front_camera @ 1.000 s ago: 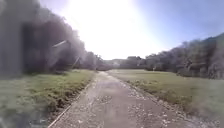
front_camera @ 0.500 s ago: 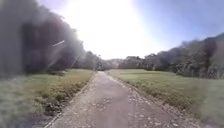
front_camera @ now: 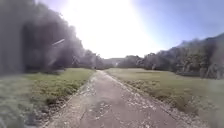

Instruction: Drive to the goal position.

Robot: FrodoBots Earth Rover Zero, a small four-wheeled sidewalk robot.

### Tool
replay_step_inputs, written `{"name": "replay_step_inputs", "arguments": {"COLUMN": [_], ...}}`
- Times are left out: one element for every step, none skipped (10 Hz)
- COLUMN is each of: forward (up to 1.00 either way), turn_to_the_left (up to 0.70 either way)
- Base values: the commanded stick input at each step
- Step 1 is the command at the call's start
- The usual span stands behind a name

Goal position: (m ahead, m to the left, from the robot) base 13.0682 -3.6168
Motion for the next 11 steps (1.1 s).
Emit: {"name": "replay_step_inputs", "arguments": {"forward": [0.50,0.50,0.50,0.50,0.50,0.50,0.50,0.50,0.50,0.50,0.50], "turn_to_the_left": [0.00,0.00,0.00,0.00,0.00,0.00,0.00,0.00,0.00,0.00,0.00]}}
